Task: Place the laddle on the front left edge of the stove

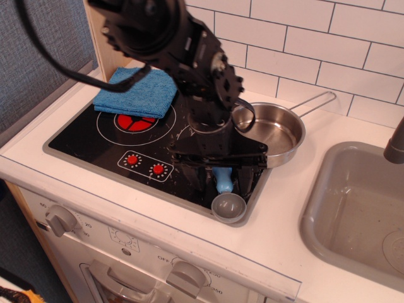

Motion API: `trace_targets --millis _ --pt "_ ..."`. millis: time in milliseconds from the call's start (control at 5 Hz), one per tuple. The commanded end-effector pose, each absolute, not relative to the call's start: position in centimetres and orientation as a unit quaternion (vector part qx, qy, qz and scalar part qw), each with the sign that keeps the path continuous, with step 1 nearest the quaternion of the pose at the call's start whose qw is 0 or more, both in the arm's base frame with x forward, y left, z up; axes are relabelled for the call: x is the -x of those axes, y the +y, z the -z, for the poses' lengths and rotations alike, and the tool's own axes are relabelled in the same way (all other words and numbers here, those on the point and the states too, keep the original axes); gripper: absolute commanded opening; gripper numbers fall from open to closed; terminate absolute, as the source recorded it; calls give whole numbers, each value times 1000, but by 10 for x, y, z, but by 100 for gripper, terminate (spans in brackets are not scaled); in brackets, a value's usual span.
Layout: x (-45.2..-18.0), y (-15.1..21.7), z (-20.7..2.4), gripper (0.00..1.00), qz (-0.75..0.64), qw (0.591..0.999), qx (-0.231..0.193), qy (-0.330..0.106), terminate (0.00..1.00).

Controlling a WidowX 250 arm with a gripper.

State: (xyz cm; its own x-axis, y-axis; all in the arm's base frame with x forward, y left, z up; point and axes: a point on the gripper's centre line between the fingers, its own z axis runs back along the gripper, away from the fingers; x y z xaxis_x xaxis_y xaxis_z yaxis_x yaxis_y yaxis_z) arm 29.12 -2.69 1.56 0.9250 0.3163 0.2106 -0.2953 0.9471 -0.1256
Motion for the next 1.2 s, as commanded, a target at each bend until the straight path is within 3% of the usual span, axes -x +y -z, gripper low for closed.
trace_targets --millis 0,600,1000 --pt "-297 -25 -26 0 -165 977 23 -136 0" --pt "-286 -5 -39 0 -197 971 -1 -137 0" --pt "-301 27 -88 0 -224 954 1 -200 0"
